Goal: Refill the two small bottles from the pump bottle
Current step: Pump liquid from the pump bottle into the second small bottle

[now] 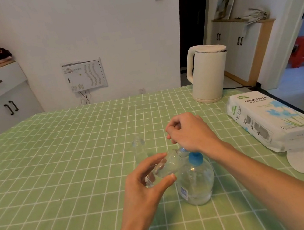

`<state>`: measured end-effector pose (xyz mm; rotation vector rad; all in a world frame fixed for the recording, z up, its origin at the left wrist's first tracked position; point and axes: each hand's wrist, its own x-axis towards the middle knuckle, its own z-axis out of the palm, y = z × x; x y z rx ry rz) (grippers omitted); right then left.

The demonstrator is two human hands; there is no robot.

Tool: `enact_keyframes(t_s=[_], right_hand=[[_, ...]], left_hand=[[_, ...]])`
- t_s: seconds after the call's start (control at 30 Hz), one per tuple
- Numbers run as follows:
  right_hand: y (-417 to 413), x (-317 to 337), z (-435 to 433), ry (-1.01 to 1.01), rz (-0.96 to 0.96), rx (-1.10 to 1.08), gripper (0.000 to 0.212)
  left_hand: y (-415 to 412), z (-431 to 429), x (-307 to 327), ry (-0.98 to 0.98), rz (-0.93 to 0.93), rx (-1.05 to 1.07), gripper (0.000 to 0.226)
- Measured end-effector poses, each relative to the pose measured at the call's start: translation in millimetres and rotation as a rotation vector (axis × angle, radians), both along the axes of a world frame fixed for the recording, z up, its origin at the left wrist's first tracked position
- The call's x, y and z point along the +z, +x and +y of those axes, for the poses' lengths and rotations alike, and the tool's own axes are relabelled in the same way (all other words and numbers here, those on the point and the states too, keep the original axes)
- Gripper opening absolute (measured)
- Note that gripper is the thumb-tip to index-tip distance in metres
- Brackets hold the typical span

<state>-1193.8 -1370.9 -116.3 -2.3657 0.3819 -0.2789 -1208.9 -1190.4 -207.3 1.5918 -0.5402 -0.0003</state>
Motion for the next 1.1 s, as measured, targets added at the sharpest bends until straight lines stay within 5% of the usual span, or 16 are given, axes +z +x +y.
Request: enact_keyframes(t_s=[1.1], right_hand=[[0, -16, -3, 0.148, 0.004, -0.020, 0.025]], left_hand=[[3, -1, -7, 0.030, -0.025, 0.006, 0.050]])
